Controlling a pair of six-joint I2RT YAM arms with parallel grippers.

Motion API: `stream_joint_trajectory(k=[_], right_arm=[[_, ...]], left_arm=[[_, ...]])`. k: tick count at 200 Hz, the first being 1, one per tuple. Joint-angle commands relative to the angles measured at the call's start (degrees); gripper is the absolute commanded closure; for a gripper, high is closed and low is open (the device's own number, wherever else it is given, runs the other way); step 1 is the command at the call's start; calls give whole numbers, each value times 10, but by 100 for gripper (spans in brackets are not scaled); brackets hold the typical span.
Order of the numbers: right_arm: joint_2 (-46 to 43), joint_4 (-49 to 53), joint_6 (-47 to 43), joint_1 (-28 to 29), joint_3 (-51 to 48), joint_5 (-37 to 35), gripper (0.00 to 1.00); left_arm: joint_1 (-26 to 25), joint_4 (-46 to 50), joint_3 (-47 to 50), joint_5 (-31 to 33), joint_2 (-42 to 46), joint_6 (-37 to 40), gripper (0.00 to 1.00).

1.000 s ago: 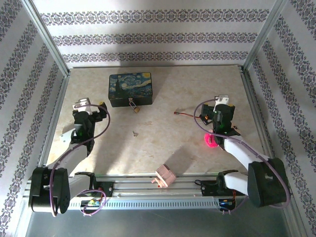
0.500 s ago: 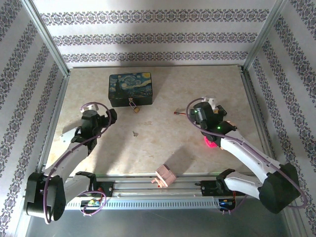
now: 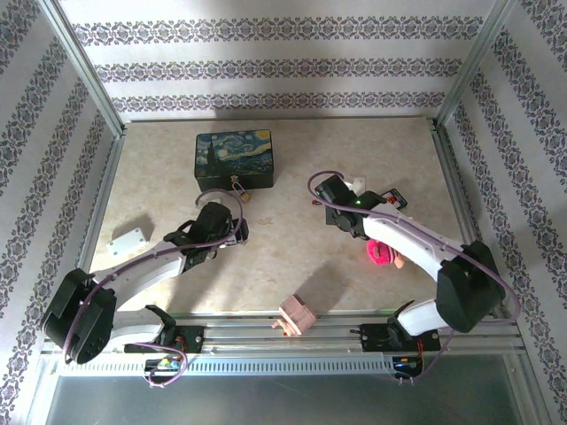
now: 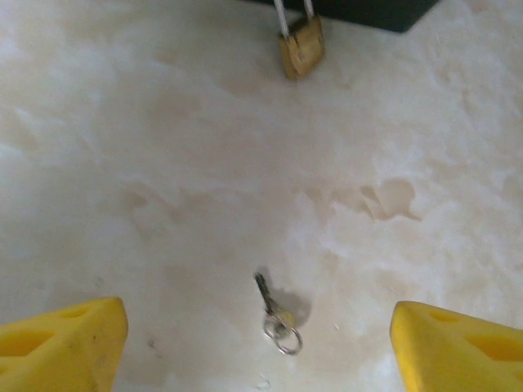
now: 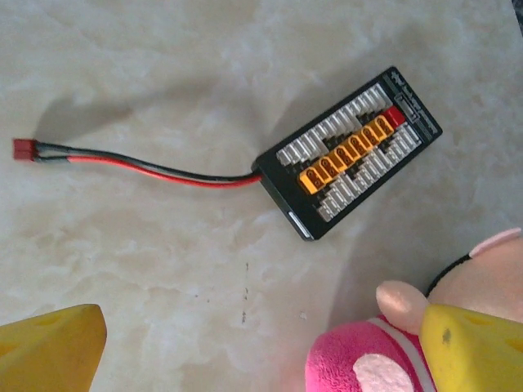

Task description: Unlock a padlock with a key

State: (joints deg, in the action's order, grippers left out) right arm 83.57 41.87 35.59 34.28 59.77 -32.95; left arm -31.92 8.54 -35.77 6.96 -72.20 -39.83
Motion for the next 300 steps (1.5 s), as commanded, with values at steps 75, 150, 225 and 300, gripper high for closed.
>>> stream_joint_trajectory(k=[75, 150, 225, 300], right_arm=[[23, 61, 21, 20, 33, -25, 2], [-24, 20, -2, 24, -6, -14, 2], [-132, -38, 3, 1, -77, 24, 2], [-149, -46, 12, -15, -91, 46, 2]], left_arm=[[-81, 46, -63, 25, -129, -61, 64], [-87, 60, -85, 68, -181, -58, 71], [-87, 79, -80, 62, -201, -71, 71], [-87, 86, -87, 59, -194, -67, 92]])
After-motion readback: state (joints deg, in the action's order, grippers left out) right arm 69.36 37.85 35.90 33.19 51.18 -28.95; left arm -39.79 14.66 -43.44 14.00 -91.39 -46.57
